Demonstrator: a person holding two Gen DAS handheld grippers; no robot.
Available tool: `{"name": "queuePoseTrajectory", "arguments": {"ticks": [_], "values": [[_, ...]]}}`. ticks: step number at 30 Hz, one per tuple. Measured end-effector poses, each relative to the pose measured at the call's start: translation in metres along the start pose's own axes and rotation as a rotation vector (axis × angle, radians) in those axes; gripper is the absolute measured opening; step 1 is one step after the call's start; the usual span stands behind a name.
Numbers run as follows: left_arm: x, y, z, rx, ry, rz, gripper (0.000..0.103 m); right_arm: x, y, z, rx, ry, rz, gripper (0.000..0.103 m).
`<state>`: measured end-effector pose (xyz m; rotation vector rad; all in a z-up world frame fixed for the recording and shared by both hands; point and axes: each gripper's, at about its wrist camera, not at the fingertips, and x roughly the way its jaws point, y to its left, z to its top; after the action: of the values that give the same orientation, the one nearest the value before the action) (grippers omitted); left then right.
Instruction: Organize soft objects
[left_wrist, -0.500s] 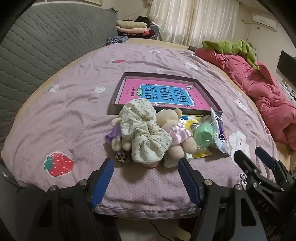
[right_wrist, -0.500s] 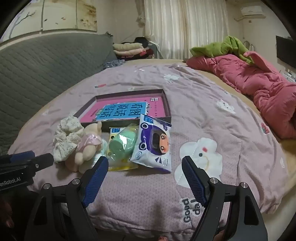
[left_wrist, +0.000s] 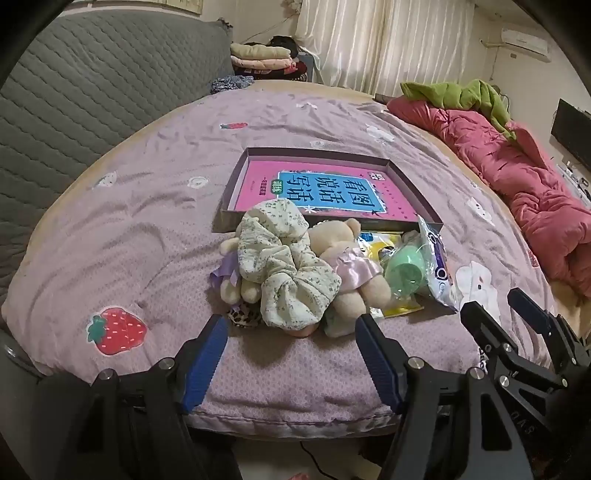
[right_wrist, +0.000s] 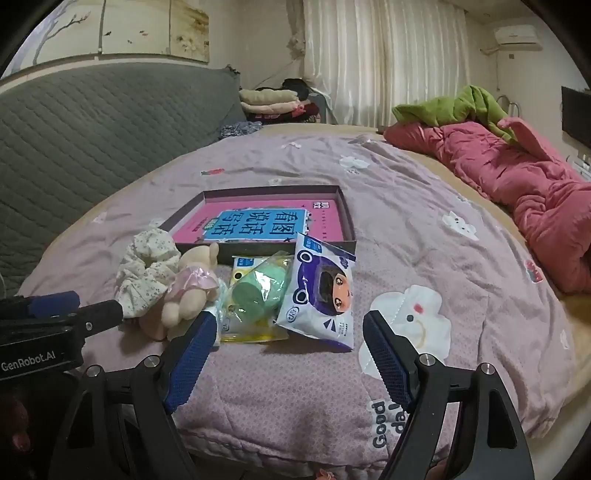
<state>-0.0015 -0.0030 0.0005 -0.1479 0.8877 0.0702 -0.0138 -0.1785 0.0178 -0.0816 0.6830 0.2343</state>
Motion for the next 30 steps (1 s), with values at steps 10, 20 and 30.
{"name": "queuePoseTrajectory", "arguments": {"ticks": [10, 20, 30], "values": [[0.0006, -0.0022, 0.0009, 0.010, 0.006, -0.001, 0.071, -0.0009, 0.0010, 0.0014, -0.013, 0.015, -0.006, 0.082], [0.0010, -0.0043, 0.0003, 0.012, 0.010, -0.010, 0.071, -0.0011, 0.0031, 0.0017, -0.019, 0.013, -0.006, 0.082], [0.0014, -0.0040, 0.0001, 0.011, 0.012, -0.015, 0.071, -0.0010, 0.0016, 0.0022, -0.016, 0.009, -0.011, 0.082]]}}
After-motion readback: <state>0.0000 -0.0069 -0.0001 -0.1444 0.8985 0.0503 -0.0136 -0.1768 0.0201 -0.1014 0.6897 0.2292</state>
